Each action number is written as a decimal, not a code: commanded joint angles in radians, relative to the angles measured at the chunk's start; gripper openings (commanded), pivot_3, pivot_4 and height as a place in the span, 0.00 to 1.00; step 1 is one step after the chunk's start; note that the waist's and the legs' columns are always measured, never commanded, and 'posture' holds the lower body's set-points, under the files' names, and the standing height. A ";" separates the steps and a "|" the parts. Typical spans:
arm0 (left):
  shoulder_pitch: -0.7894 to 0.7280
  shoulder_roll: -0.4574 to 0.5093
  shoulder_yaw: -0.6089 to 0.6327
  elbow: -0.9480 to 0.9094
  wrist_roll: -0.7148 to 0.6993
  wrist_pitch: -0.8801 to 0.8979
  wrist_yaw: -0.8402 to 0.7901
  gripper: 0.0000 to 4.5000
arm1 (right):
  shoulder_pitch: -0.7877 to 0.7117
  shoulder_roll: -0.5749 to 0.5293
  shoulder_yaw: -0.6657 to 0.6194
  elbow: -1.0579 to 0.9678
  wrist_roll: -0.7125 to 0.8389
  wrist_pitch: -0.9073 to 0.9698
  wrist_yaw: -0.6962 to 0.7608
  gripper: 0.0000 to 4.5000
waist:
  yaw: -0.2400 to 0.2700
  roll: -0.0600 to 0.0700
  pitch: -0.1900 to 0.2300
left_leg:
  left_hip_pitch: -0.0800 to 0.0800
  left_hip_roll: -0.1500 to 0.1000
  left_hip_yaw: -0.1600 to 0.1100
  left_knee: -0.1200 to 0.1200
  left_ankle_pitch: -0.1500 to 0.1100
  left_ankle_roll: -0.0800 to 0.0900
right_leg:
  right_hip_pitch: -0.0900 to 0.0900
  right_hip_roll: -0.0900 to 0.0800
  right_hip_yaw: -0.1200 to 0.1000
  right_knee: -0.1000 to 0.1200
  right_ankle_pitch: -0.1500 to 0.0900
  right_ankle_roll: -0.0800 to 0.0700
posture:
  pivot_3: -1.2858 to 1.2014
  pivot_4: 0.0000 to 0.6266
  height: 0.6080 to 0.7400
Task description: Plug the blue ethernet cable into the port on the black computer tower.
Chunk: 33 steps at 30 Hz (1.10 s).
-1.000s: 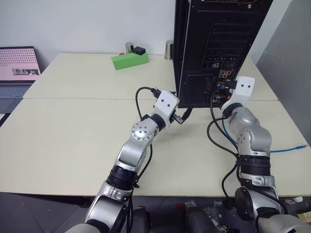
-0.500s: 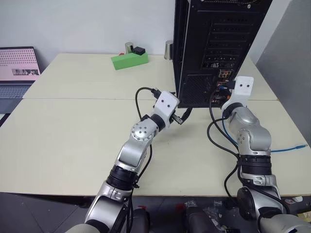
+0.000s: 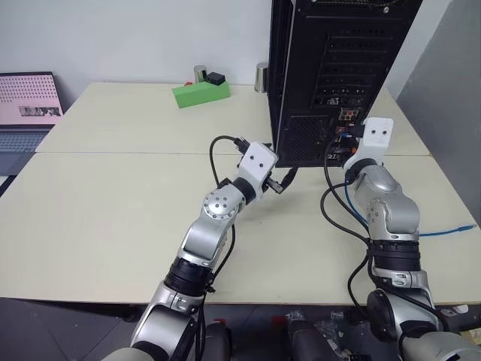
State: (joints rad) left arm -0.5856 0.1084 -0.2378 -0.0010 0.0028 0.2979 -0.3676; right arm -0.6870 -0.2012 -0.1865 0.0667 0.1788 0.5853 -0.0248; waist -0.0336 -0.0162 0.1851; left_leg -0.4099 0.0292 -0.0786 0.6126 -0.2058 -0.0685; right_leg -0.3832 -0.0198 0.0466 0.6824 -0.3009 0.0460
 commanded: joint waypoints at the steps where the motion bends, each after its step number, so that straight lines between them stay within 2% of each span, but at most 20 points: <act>1: -0.002 -0.002 -0.007 -0.048 0.007 -0.019 -0.006 1.00 | -0.025 -0.006 -0.017 -0.040 0.001 -0.018 -0.007 0.00 | 0.000 0.000 0.000 | 0.000 0.000 0.000 0.000 0.000 0.000 | 0.000 0.000 0.000 0.000 0.000 0.000 | 0.52 0.24 1.00; 33: 0.008 -0.008 -0.007 -0.071 0.001 -0.010 -0.012 1.00 | -0.098 0.026 -0.004 0.070 -0.008 -0.066 -0.037 0.00 | -0.007 0.000 0.000 | 0.000 0.000 0.000 0.000 0.000 0.000 | -0.001 0.000 0.000 0.000 0.000 0.000 | 0.52 0.24 1.00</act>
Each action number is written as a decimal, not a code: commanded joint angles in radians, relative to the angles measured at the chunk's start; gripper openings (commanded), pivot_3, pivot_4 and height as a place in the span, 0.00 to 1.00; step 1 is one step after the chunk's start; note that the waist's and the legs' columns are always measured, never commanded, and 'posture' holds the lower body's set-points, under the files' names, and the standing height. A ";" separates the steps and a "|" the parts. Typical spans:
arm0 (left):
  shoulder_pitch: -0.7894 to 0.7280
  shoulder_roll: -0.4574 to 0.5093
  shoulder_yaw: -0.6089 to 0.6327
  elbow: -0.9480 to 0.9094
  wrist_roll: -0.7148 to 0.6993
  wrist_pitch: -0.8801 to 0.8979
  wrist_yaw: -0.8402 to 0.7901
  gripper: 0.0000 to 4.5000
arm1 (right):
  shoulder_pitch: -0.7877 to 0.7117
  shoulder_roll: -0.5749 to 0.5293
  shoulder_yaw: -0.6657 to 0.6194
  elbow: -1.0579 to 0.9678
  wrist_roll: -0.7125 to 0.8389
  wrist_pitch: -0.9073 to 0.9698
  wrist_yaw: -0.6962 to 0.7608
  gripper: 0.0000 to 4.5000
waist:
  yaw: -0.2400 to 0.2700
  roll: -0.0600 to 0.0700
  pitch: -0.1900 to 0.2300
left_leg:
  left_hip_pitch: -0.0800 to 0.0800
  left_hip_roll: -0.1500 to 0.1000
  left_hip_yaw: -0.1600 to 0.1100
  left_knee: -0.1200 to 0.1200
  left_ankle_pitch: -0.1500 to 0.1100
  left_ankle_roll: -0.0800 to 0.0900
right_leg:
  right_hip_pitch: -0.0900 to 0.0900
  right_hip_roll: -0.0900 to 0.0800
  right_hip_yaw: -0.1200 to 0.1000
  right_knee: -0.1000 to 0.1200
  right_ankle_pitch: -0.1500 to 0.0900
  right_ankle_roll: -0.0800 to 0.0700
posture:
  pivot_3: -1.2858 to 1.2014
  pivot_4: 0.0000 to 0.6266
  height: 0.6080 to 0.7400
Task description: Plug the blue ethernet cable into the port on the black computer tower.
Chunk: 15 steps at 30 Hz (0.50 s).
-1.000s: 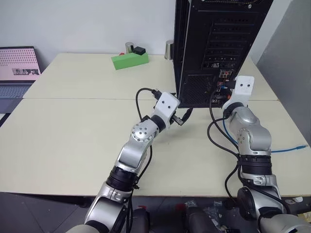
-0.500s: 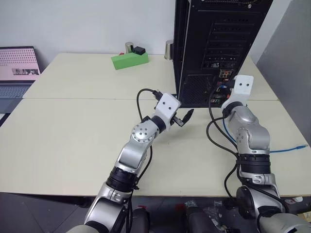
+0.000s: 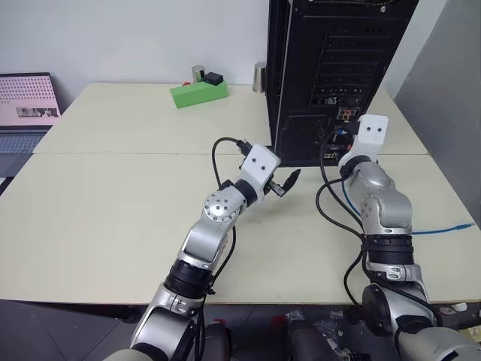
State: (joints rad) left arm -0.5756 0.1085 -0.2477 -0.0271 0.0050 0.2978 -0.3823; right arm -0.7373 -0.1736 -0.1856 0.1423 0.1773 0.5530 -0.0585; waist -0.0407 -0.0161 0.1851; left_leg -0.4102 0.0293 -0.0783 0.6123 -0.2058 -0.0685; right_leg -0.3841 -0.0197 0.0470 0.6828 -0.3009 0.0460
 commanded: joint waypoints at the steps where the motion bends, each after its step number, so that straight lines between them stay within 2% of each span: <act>1: -0.001 -0.008 0.003 -0.047 -0.001 -0.009 0.003 1.00 | -0.050 -0.002 -0.004 -0.002 -0.006 -0.035 -0.003 0.00 | 0.000 0.000 0.000 | 0.000 0.000 0.000 0.000 0.000 0.000 | 0.000 0.000 0.000 0.000 0.000 0.000 | 0.52 0.24 1.00; 15: 0.003 -0.020 0.028 -0.070 -0.067 0.020 -0.015 1.00 | -0.039 -0.009 0.001 0.001 0.005 -0.033 0.021 0.00 | -0.009 0.000 0.000 | 0.000 0.000 0.000 0.000 0.000 0.000 | 0.000 0.000 0.000 0.000 0.000 0.000 | 0.52 0.24 1.00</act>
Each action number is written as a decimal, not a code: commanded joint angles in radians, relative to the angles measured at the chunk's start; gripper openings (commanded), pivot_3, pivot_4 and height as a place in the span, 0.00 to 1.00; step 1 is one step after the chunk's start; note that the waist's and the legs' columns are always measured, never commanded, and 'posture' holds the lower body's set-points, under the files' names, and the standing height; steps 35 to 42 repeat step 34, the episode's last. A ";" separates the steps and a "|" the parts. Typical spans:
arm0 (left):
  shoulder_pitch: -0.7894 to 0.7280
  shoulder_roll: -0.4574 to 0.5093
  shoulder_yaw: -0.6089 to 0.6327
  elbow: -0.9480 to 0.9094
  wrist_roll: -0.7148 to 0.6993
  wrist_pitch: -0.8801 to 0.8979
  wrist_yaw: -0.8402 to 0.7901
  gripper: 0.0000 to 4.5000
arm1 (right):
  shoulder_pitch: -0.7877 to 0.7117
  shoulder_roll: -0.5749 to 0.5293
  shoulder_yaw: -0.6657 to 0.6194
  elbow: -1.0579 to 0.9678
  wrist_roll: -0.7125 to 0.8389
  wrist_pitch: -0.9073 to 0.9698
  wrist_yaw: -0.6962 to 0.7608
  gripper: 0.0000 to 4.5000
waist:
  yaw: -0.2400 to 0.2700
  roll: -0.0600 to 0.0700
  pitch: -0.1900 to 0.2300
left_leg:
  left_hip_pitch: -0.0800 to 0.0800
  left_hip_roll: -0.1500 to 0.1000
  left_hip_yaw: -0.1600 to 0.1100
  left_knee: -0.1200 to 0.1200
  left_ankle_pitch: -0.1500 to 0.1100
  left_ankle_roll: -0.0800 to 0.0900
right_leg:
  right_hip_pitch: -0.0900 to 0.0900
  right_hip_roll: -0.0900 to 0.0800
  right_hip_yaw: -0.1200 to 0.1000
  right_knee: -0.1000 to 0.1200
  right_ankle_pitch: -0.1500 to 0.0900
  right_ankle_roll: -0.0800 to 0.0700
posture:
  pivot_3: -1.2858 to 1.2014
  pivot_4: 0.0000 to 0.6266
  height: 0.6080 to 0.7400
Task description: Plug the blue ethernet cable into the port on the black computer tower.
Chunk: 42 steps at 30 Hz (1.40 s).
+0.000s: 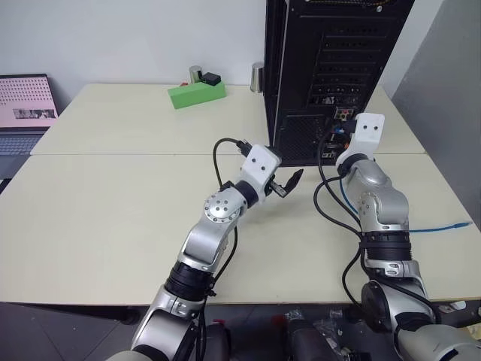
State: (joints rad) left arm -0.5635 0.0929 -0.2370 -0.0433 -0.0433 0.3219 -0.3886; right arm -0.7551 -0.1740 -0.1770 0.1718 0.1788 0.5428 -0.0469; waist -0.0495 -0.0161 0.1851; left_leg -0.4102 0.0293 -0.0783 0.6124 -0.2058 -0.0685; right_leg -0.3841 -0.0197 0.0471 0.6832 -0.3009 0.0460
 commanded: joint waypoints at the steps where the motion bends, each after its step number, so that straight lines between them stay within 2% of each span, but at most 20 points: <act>1: -0.010 -0.002 0.018 -0.053 -0.019 -0.006 -0.010 1.00 | -0.018 -0.008 -0.009 -0.032 0.003 -0.022 0.011 0.00 | -0.001 0.000 0.000 | 0.000 0.000 0.000 0.000 0.000 0.000 | 0.000 0.000 0.000 0.000 0.000 0.000 | 0.52 0.24 1.00; 3: -0.012 0.002 0.020 -0.050 -0.017 -0.008 -0.012 1.00 | -0.008 -0.010 -0.011 -0.038 0.004 -0.018 0.014 0.16 | -0.001 0.000 0.000 | 0.000 0.000 0.000 0.000 0.000 0.000 | 0.000 0.000 0.000 0.000 0.000 0.000 | 0.52 0.24 1.00; 8: -0.019 0.022 0.015 -0.032 0.002 -0.017 -0.016 1.00 | 0.043 -0.030 -0.008 -0.098 0.014 0.006 0.054 0.37 | 0.001 0.000 0.000 | -0.001 0.000 0.000 -0.001 0.000 0.000 | 0.000 0.000 0.000 -0.001 0.000 0.000 | 0.52 0.24 1.00; 12: -0.026 0.036 0.026 -0.010 -0.002 -0.020 -0.025 1.00 | 0.110 -0.065 -0.007 -0.199 0.033 0.039 0.111 0.57 | 0.007 0.000 0.000 | -0.003 0.000 0.000 0.000 0.000 0.000 | -0.002 0.000 0.000 -0.002 0.000 0.000 | 0.52 0.24 1.00; 16: -0.034 0.069 0.070 -0.002 -0.067 -0.003 -0.084 1.00 | 0.208 -0.147 0.008 -0.335 0.070 0.072 0.232 0.75 | 0.011 0.000 0.000 | -0.004 0.000 0.000 0.000 0.000 0.000 | -0.003 0.000 -0.001 -0.001 0.000 0.000 | 0.52 0.24 1.00; 20: -0.045 0.153 0.083 0.019 -0.075 0.053 -0.153 1.00 | 0.296 -0.256 -0.023 -0.443 0.149 0.094 0.376 0.97 | 0.011 0.000 0.000 | -0.004 0.000 0.000 0.000 0.000 0.000 | -0.003 0.000 -0.001 -0.002 0.000 0.000 | 0.52 0.24 1.00; 27: -0.035 0.297 0.140 0.001 -0.136 0.097 -0.287 1.00 | 0.365 -0.409 -0.117 -0.494 0.282 0.070 0.590 0.99 | 0.010 0.000 0.000 | -0.004 0.000 -0.001 0.000 0.000 0.000 | -0.003 0.000 -0.001 -0.002 0.000 0.000 | 0.52 0.24 1.00; 33: -0.033 0.398 0.192 0.005 -0.190 0.075 -0.396 1.00 | 0.363 -0.473 -0.133 -0.454 0.317 0.038 0.674 0.99 | 0.010 0.000 0.000 | -0.004 0.000 -0.001 0.000 0.000 0.000 | -0.003 0.000 -0.001 -0.002 0.000 0.000 | 0.52 0.24 1.00; 42: -0.035 0.407 0.198 0.009 -0.195 0.071 -0.404 1.00 | 0.354 -0.472 -0.125 -0.444 0.313 0.032 0.674 0.99 | 0.010 0.000 0.000 | -0.004 0.000 -0.001 0.000 0.000 0.000 | -0.003 0.000 -0.002 -0.002 0.000 0.000 | 0.52 0.24 1.00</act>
